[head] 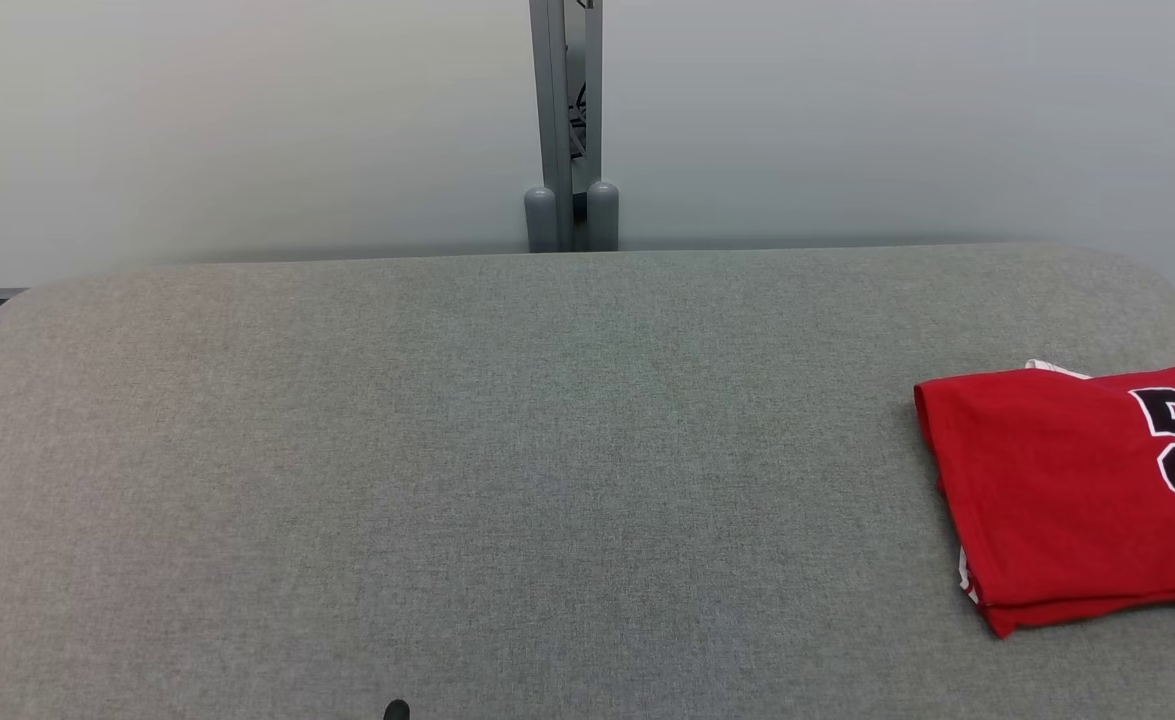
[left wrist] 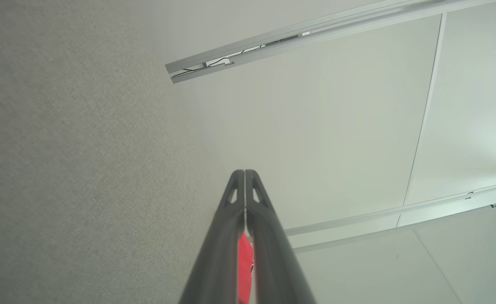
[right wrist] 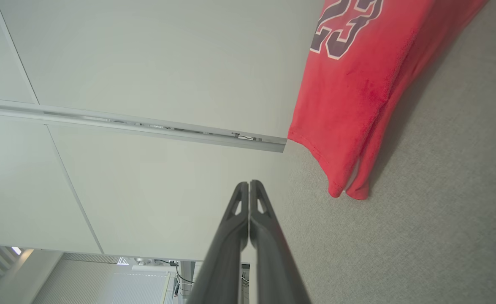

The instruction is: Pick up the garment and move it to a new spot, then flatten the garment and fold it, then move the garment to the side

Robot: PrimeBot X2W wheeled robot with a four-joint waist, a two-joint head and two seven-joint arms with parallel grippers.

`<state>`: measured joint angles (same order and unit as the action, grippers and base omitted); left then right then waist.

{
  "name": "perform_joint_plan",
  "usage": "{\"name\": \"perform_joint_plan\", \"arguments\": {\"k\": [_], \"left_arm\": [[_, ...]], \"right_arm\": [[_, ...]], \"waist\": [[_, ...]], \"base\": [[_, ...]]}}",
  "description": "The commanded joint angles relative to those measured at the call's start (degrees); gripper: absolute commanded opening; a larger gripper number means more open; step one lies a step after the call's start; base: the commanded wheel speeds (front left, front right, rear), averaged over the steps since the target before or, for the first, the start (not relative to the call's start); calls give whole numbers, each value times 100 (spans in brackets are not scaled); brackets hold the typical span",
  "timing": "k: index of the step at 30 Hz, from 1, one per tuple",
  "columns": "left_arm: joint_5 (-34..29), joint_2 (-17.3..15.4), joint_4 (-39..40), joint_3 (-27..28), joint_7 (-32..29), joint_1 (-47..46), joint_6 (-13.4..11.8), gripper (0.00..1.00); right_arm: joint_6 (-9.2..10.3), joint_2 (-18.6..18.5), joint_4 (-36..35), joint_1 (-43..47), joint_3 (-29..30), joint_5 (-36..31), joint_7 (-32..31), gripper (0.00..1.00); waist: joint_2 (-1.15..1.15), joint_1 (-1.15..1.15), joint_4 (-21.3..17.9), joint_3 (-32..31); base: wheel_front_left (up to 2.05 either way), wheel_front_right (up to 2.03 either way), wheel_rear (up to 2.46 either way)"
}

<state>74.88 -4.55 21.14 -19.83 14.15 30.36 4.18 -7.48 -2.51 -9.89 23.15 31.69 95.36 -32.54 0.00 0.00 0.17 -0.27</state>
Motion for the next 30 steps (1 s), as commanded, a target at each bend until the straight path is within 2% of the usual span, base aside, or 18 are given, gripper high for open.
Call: {"name": "perform_joint_plan", "arguments": {"k": [1, 23, 30], "left_arm": [[63, 4, 73, 18, 3, 62, 56, 0], [717, 162, 399, 25, 91, 448, 344, 0], [766, 176, 422, 26, 96, 447, 364, 0]], "right_arm": [[-2, -52, -36, 64, 63, 123, -57, 0], [-2, -60, -115, 287, 419, 1178, -458, 0], [-2, -57, -119, 283, 435, 1247, -491, 0]], "waist": [[0, 0, 0, 1], [0, 0, -6, 26], [0, 0, -6, 29]], "base": [[0, 0, 0], [0, 0, 0], [0, 0, 0]]}}
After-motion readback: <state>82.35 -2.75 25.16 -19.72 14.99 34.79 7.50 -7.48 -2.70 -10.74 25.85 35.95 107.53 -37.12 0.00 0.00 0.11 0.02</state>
